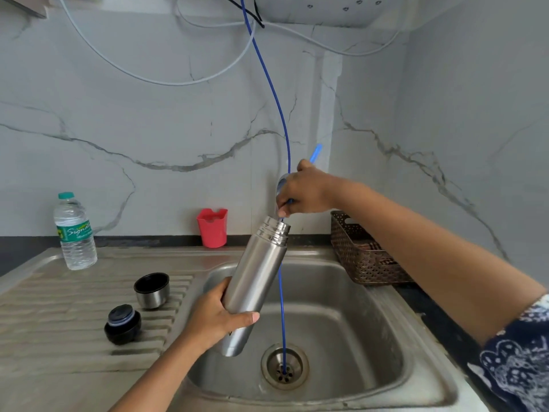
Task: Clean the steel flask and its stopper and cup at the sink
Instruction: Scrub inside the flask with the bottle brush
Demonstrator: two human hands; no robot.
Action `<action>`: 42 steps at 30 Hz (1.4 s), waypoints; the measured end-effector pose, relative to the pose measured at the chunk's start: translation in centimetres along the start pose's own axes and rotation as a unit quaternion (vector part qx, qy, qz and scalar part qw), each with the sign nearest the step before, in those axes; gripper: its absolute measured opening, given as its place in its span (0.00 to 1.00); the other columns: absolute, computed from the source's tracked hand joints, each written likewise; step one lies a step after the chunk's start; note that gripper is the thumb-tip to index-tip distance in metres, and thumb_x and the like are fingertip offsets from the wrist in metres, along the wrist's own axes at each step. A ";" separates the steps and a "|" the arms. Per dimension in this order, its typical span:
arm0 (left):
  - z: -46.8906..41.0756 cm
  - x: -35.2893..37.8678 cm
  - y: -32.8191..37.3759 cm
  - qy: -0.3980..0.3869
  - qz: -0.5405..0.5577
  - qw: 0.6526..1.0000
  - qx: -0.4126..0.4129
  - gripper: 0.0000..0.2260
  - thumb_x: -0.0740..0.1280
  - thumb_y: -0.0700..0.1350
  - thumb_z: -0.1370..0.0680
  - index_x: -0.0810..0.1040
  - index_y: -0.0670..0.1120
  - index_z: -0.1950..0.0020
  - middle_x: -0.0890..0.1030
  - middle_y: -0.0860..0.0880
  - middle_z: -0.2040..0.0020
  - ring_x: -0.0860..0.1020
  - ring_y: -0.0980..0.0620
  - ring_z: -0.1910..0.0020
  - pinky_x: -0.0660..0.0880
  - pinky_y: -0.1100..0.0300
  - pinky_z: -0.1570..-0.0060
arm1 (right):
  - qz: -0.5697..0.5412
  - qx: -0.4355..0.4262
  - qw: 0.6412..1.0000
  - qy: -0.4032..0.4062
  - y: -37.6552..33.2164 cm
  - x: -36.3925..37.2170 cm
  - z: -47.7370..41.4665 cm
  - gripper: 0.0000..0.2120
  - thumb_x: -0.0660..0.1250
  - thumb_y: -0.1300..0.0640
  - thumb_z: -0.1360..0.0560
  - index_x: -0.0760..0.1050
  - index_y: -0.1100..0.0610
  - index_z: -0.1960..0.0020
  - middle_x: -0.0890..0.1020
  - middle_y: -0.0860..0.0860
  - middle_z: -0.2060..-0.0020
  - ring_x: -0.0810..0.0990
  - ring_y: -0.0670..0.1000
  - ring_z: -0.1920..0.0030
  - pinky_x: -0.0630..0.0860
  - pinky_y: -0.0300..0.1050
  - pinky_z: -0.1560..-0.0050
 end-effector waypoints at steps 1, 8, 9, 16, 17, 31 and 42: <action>-0.1 0.2 -0.1 0.000 0.003 1.000 -0.004 0.34 0.77 0.60 0.49 0.73 0.62 0.44 0.83 0.52 0.51 0.82 0.56 0.54 0.78 0.60 0.59 | 0.003 -0.010 1.000 -0.011 -0.8 0.5 -0.2 0.15 0.58 0.40 0.22 0.78 0.47 0.47 0.80 0.43 0.57 0.75 0.47 0.53 0.49 0.43 0.53; -0.2 1.1 0.5 -0.015 -0.003 1.000 0.004 0.34 0.76 0.61 0.48 0.72 0.61 0.43 0.83 0.54 0.52 0.81 0.61 0.55 0.76 0.67 0.59 | -0.049 0.042 0.997 -0.034 4.6 -2.0 1.5 0.13 0.61 0.40 0.24 0.78 0.47 0.53 0.76 0.40 0.66 0.73 0.47 0.57 0.56 0.43 0.45; -0.1 1.2 0.5 -0.018 -0.007 1.000 0.004 0.34 0.75 0.61 0.48 0.72 0.61 0.43 0.82 0.54 0.52 0.81 0.61 0.55 0.75 0.67 0.60 | -0.041 0.055 0.997 -0.030 5.6 -2.6 1.8 0.13 0.62 0.40 0.24 0.79 0.48 0.52 0.77 0.42 0.64 0.75 0.48 0.56 0.56 0.43 0.44; 0.1 0.7 -0.8 -0.023 -0.025 0.999 -0.009 0.33 0.76 0.60 0.47 0.74 0.59 0.43 0.83 0.53 0.51 0.81 0.58 0.53 0.79 0.59 0.53 | -0.043 0.128 0.991 -0.018 10.2 -3.7 3.8 0.15 0.61 0.37 0.25 0.80 0.45 0.51 0.80 0.43 0.61 0.75 0.49 0.55 0.57 0.45 0.42; 0.2 0.7 -0.9 -0.023 -0.025 0.999 -0.012 0.33 0.76 0.60 0.47 0.73 0.59 0.44 0.82 0.53 0.51 0.81 0.58 0.53 0.79 0.58 0.54 | -0.030 0.123 0.992 -0.017 9.3 -3.2 3.3 0.15 0.61 0.37 0.25 0.80 0.45 0.51 0.79 0.42 0.63 0.74 0.49 0.56 0.57 0.46 0.42; -0.5 1.1 -0.1 -0.007 -0.020 1.000 -0.011 0.31 0.75 0.62 0.48 0.71 0.64 0.47 0.82 0.56 0.51 0.80 0.59 0.53 0.76 0.64 0.56 | -0.053 0.046 0.997 -0.032 4.1 -1.0 1.2 0.14 0.62 0.39 0.24 0.80 0.47 0.49 0.78 0.40 0.62 0.76 0.48 0.55 0.60 0.50 0.37; 0.4 0.0 -1.1 -0.011 -0.020 1.000 -0.017 0.32 0.75 0.61 0.48 0.72 0.62 0.46 0.82 0.55 0.50 0.80 0.61 0.54 0.76 0.65 0.57 | 0.021 0.117 0.993 -0.011 8.3 -4.4 1.7 0.15 0.61 0.37 0.25 0.80 0.46 0.51 0.82 0.46 0.57 0.76 0.51 0.54 0.58 0.49 0.41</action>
Point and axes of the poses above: each hand's wrist, its own z-axis away from the middle knuckle, its own x-axis out of the palm, y = z × x, the point moved 9 cm from there along -z, towards the middle knuckle
